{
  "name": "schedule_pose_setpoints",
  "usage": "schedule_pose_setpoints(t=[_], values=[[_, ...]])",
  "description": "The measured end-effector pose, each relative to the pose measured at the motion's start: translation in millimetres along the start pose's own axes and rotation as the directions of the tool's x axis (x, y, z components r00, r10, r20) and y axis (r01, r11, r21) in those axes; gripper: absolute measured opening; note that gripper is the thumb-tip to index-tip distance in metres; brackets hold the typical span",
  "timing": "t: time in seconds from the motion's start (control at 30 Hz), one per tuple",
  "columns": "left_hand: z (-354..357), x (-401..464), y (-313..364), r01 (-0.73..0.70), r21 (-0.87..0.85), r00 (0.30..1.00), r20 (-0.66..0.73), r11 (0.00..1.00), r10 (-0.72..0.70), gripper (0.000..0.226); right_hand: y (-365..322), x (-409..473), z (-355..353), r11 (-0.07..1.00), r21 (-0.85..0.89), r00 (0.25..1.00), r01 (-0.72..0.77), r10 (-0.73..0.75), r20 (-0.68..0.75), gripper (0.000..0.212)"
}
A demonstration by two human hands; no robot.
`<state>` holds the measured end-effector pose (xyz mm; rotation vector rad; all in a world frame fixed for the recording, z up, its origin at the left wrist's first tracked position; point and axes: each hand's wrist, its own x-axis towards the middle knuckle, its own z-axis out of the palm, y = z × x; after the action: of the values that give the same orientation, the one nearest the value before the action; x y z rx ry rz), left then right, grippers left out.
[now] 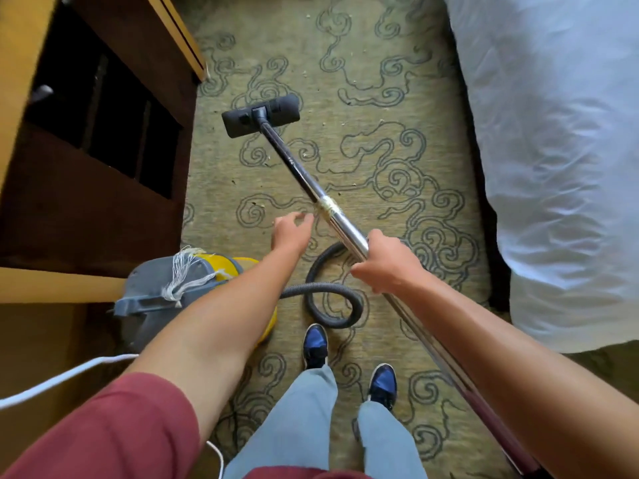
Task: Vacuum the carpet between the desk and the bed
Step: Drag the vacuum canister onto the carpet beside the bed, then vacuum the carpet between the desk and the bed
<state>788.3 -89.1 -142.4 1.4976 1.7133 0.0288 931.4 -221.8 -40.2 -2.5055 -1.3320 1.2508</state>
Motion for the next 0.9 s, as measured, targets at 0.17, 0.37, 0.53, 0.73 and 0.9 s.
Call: schedule_pose_setpoints(t=[0.17, 0.37, 0.53, 0.73, 0.9], values=[[30, -58, 51, 0.430, -0.670, 0.890, 0.428, 0.605, -0.157, 0.065, 1, -42, -29, 0.999, 0.040, 0.999, -0.024, 0.025, -0.026, 0.036], [30, -98, 90, 0.572, -0.717, 0.794, 0.605, 0.399, -0.053, 0.074, 3, -87, -53, 0.998, 0.044, 0.998, -0.045, 0.047, -0.046, 0.058], [25, -121, 114, 0.658, -0.636, 0.730, 0.670, 0.404, -0.134, 0.037, 2, -115, -49, 0.995, -0.003, 0.994, -0.103, 0.103, -0.039, 0.077], [38, -122, 109, 0.609, -0.605, 0.769, 0.608, 0.512, -0.196, 0.016, 9, -134, -33, 0.978, -0.126, 0.986, -0.164, 0.158, -0.055, 0.081], [35, -116, 107, 0.598, -0.632, 0.782, 0.595, 0.493, -0.185, 0.017, 19, -146, -22, 0.966, 0.044, 0.967, -0.254, 0.254, 0.018, 0.039]])
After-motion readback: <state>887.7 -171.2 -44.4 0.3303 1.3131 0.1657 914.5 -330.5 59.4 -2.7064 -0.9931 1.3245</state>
